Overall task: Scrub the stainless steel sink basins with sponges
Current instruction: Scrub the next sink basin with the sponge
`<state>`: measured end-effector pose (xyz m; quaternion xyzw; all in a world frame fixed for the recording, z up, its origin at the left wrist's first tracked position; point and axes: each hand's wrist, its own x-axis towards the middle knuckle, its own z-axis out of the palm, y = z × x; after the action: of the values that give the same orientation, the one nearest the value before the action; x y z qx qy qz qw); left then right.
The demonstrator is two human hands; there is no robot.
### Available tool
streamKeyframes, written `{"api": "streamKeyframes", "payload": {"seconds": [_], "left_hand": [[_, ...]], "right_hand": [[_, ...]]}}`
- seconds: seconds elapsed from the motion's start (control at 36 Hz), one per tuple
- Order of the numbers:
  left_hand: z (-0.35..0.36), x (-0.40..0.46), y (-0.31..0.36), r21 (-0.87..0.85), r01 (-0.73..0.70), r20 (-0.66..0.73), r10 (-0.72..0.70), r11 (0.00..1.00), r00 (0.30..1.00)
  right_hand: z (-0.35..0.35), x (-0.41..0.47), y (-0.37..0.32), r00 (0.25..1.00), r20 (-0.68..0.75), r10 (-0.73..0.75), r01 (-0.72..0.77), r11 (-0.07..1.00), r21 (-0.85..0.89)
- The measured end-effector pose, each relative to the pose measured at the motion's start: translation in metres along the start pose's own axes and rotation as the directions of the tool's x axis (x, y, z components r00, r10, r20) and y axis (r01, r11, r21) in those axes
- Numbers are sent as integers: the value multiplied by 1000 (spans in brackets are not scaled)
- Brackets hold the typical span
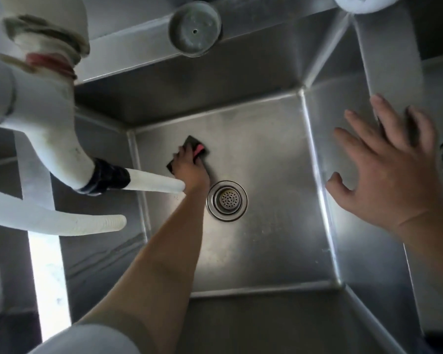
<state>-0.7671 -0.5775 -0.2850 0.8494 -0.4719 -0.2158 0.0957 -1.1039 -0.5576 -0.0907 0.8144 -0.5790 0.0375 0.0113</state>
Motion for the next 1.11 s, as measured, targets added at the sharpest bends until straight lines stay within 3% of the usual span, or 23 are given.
{"api": "streamKeyframes", "payload": {"seconds": [0.17, 0.31, 0.39, 0.5, 0.58, 0.64, 0.69, 0.78, 0.86, 0.94, 1.0, 1.06, 1.11], "left_hand": [[37, -87, 17, -43, -323, 143, 326, 945, 935], [45, -123, 5, -68, -400, 303, 401, 914, 864], [37, -128, 1, -157, -377, 355, 409, 913, 841], [9, -132, 3, -412, -141, 418, 324, 900, 849], [-17, -136, -2, -457, 120, 436, 104, 881, 894], [-35, -138, -11, -610, 385, 506, -34, 693, 862], [-55, -131, -21, -656, 580, 590, -151, 484, 793], [-80, -114, -46, -552, 769, 738, -240, 321, 630], [-97, -106, -69, -500, 818, 829, -115, 286, 547], [-98, -106, -77, -518, 788, 840, 25, 334, 542], [-90, -110, -76, -515, 755, 836, 43, 407, 547], [-80, -114, -75, -510, 718, 813, -8, 474, 583], [-72, -114, -75, -497, 680, 786, -53, 540, 616]], "right_hand": [[2, 0, 1, 1000, 7, 5, -5, 1000, 5], [5, -1, 2, 1000, 15, -3, 3, 1000, 0], [7, -1, 3, 1000, 14, -28, 28, 1000, -13], [8, -2, -1, 993, 103, -63, 69, 996, -56], [5, -3, -3, 979, 129, -156, 167, 983, -79], [3, -9, -4, 955, 105, -279, 289, 953, -96], [3, -19, -15, 954, 71, -291, 294, 955, -39], [8, -47, -56, 980, 73, -184, 165, 962, 217], [24, -77, -104, 952, 307, 4, -172, 834, 524], [42, -93, -147, 732, 650, 206, -641, 534, 552], [57, -96, -168, 616, 753, 232, -768, 389, 509], [72, -91, -179, 573, 782, 245, -798, 383, 465], [88, -86, -180, 582, 768, 269, -764, 503, 403]]}}
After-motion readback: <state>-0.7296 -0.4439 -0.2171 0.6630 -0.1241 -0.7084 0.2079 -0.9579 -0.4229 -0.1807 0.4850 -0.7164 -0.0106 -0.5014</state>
